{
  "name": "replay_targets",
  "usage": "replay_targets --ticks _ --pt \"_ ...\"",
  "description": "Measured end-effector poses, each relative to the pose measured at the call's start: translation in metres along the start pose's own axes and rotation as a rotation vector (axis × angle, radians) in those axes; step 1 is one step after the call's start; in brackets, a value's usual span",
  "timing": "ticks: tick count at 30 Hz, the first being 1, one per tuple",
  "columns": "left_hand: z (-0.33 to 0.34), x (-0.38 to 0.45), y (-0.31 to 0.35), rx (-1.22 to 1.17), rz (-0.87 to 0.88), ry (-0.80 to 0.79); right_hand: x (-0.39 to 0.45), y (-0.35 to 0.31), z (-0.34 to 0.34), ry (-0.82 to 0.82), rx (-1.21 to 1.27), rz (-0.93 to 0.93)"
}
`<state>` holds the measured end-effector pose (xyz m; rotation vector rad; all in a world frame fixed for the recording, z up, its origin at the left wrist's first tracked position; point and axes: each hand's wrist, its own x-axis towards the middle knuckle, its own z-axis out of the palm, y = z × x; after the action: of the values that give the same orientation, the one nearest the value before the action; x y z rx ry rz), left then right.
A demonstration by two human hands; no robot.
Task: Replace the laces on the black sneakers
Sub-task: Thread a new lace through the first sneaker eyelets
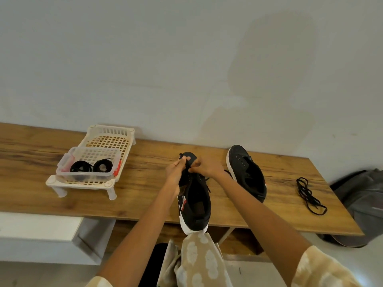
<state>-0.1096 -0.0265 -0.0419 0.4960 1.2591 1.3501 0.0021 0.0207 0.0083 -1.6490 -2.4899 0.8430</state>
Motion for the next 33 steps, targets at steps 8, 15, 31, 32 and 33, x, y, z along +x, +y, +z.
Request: replay_targets --ticks 8,15,31,32,33 --pt "0.005 0.001 -0.01 0.331 0.09 -0.061 0.02 -0.057 -0.054 0.297 0.467 -0.013" --pt "0.001 -0.002 -0.003 -0.111 -0.07 0.035 0.003 -0.037 -0.031 0.13 0.339 0.009" --pt "-0.004 -0.004 -0.009 0.213 0.047 -0.191 0.02 -0.051 -0.041 0.232 0.396 -0.024" --pt "-0.002 -0.004 -0.009 0.233 0.066 -0.178 0.021 -0.055 -0.042 0.235 0.43 -0.035" --pt "0.0 -0.006 -0.008 0.212 0.069 -0.147 0.022 -0.058 -0.041 0.243 0.473 -0.043"
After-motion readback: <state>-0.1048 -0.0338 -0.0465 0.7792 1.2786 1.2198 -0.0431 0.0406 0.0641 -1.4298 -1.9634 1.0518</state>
